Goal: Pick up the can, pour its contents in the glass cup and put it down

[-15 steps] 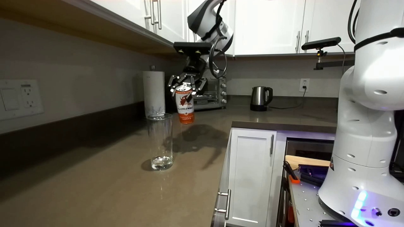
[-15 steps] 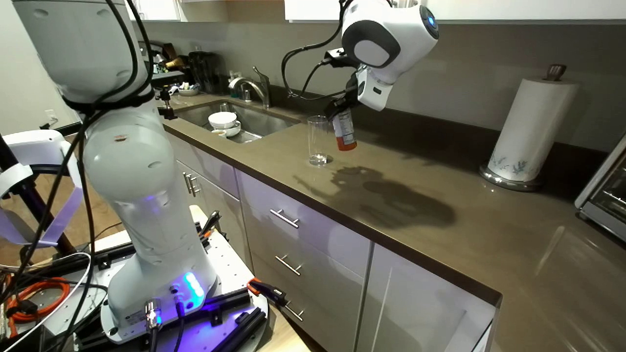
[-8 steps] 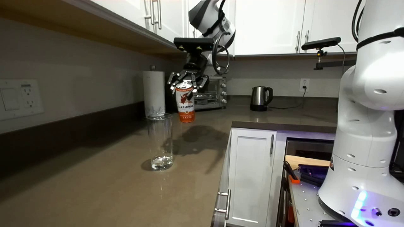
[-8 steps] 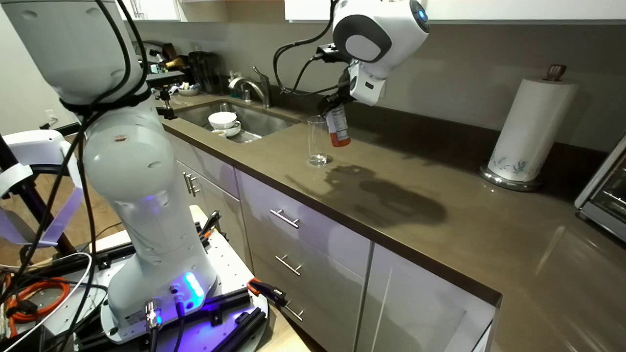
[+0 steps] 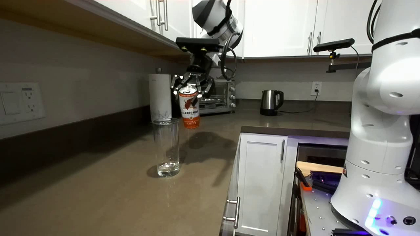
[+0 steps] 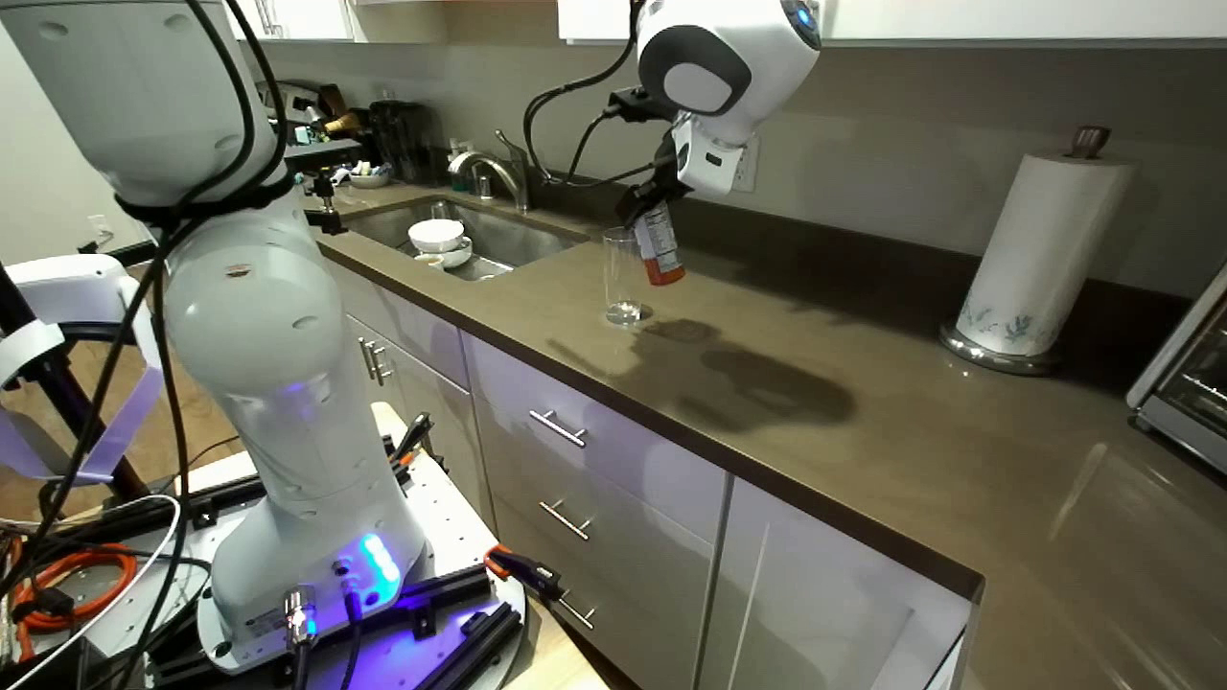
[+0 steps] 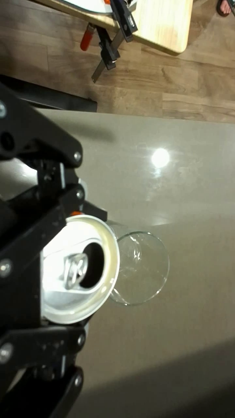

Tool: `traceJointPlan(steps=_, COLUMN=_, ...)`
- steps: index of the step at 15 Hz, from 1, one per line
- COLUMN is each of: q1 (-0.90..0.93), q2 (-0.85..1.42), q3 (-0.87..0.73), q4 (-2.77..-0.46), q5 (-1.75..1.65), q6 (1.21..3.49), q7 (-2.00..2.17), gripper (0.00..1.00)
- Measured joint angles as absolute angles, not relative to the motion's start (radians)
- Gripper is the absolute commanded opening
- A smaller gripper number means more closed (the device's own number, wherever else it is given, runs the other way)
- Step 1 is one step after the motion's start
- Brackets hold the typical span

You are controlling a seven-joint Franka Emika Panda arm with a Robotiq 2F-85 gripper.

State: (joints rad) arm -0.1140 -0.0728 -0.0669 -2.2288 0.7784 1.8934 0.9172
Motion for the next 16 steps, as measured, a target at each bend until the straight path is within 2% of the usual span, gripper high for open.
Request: traceJointPlan(steps=16, q1=-0.084, q2=-0.076, q3=-0.028, q4=-2.229, q5=0.716, q6=1.999, q7=0.931, gripper=0.28)
